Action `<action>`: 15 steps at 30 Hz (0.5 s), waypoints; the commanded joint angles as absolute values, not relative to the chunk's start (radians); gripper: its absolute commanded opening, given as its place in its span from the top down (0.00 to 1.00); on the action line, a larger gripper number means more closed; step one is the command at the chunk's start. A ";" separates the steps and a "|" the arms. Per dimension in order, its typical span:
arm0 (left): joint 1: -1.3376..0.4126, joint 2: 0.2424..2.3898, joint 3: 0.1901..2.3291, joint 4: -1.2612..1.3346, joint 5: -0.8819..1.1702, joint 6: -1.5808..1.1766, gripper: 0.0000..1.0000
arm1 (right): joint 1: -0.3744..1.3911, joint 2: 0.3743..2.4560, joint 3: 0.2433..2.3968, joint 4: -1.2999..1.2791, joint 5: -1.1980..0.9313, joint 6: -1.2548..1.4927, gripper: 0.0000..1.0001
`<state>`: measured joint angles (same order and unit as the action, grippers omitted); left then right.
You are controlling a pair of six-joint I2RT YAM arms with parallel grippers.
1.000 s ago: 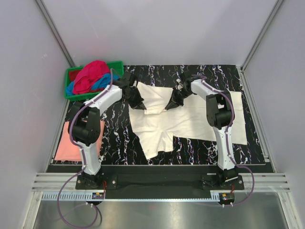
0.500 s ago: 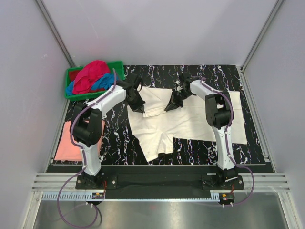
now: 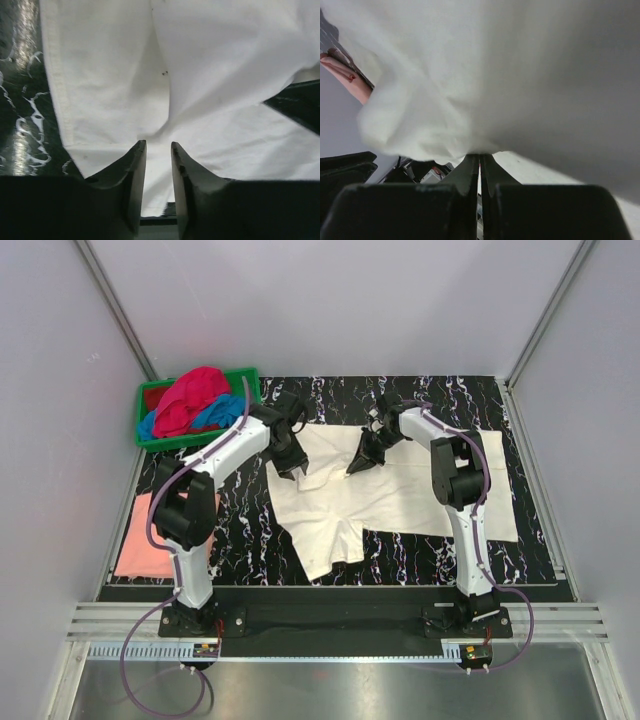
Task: Fold and stack the t-shirts
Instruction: Fold the tshirt
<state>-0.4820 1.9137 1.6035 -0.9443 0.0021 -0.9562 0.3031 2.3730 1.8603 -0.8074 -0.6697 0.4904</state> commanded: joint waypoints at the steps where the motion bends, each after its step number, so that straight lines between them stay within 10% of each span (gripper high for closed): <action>1: -0.462 1.859 1.632 -0.977 -0.031 -0.835 0.60 | 0.290 2.387 1.859 -0.811 -0.644 0.468 0.99; 6: -0.434 1.798 1.673 -0.798 -0.060 -0.525 0.25 | 0.291 2.373 1.853 -0.813 -0.646 0.471 0.99; 11: -0.256 1.922 1.816 -0.713 0.135 -0.399 0.47 | 0.290 2.347 1.830 -0.816 -0.637 0.460 0.99; 15: -0.213 2.075 1.985 -0.719 0.190 -0.321 0.43 | 0.291 2.345 1.818 -0.805 -0.659 0.466 0.97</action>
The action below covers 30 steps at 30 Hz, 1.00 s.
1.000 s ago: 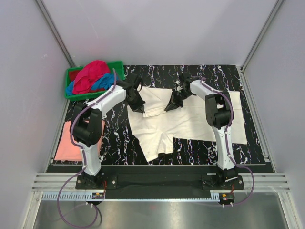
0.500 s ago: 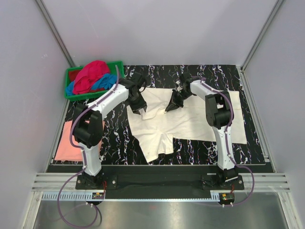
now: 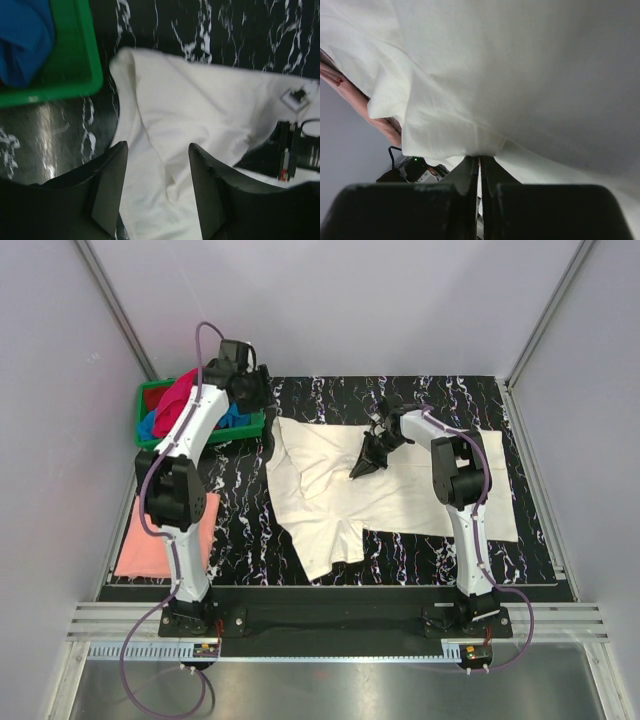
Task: Fold and stack the t-shirts
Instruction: Fold the tshirt
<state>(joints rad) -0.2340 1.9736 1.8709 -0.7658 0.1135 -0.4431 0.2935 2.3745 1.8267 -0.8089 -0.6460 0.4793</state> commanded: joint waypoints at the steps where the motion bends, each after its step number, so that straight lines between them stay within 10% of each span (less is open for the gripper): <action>1: -0.209 2.107 2.034 -0.732 0.181 -0.315 0.42 | 0.290 2.345 1.821 -0.805 -0.664 0.469 0.95; 14: -0.207 2.243 2.065 -0.658 0.203 -0.354 0.51 | 0.287 2.192 1.851 -0.876 -0.586 0.469 0.55; 22: -0.224 2.293 2.068 -0.678 0.120 -0.383 0.57 | 0.167 2.246 2.024 -0.890 -0.293 0.486 0.57; 30: -0.233 2.313 2.068 -0.699 0.066 -0.383 0.58 | 0.110 2.387 2.190 -0.818 -0.172 0.522 0.81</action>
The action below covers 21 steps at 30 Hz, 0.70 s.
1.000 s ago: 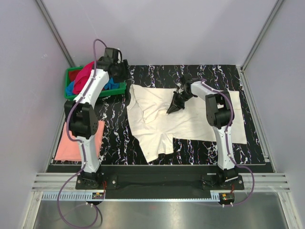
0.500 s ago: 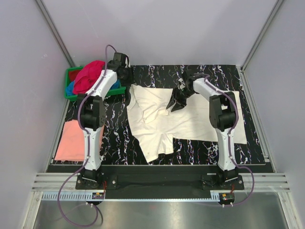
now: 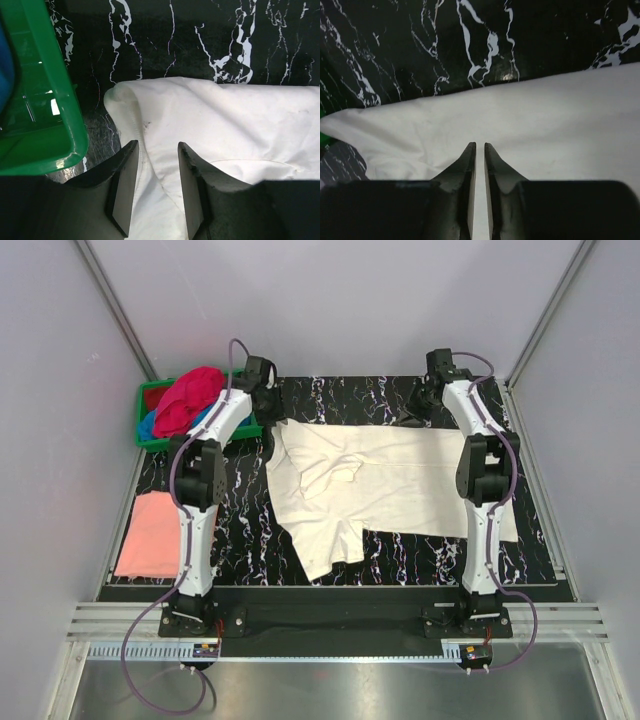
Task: Fold and stack the t-shirts
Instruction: Fold the tshirt
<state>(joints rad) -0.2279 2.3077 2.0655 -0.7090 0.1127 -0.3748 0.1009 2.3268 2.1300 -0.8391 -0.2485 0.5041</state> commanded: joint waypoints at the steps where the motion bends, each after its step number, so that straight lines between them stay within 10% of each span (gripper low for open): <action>1: -0.233 2.318 2.065 -0.695 0.064 -0.382 0.58 | 0.109 2.408 2.204 -0.810 -0.175 0.526 0.83; 14: -0.233 2.361 2.072 -0.663 0.061 -0.380 0.58 | 0.095 2.470 2.145 -0.735 -0.147 0.534 0.90; 21: -0.232 2.390 2.086 -0.641 0.055 -0.367 0.75 | 0.071 2.502 2.164 -0.730 -0.149 0.541 0.90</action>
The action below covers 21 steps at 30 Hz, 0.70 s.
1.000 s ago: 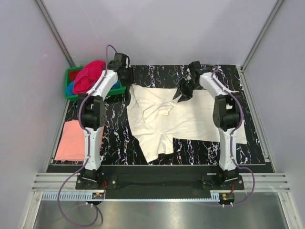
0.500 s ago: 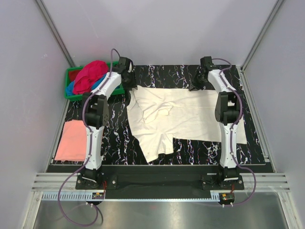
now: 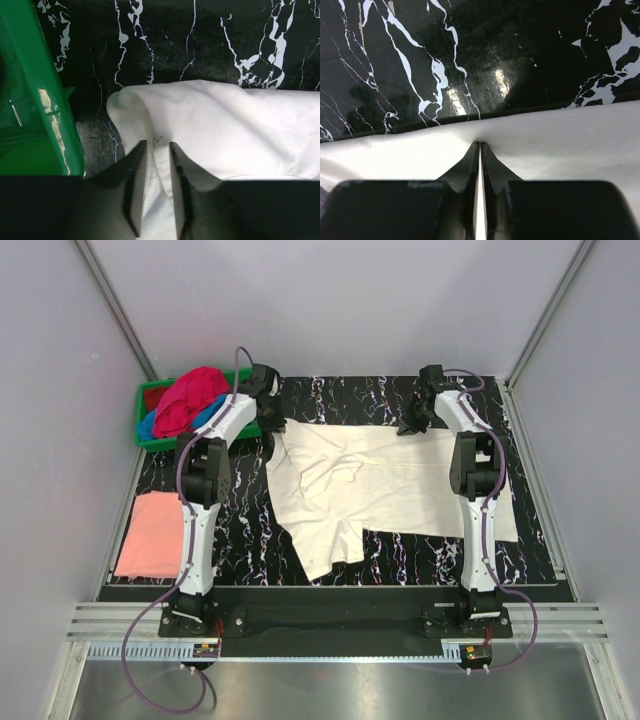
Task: Fold and stack the t-shirts
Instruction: Fold the tshirt
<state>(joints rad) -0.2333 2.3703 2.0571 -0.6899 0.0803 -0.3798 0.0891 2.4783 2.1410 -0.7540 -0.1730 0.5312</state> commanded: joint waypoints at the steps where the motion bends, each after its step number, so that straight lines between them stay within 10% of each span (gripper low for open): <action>1: -0.233 2.396 2.094 -0.643 0.055 -0.361 0.82 | 0.068 2.505 2.164 -0.732 -0.150 0.548 0.90; 4: -0.232 2.410 2.123 -0.661 0.038 -0.341 1.00 | 0.061 2.519 2.167 -0.738 -0.152 0.552 0.90; 17: -0.230 2.352 2.055 -0.689 -0.060 -0.345 1.00 | 0.020 2.556 2.197 -0.764 -0.152 0.557 0.89; 21: -0.230 2.327 2.075 -0.701 -0.071 -0.356 0.80 | 0.021 2.563 2.229 -0.793 -0.153 0.523 0.88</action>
<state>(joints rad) -0.2379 2.4039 2.0514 -0.6884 -0.0063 -0.3553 0.0349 2.5217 2.1994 -0.7567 -0.2058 0.5724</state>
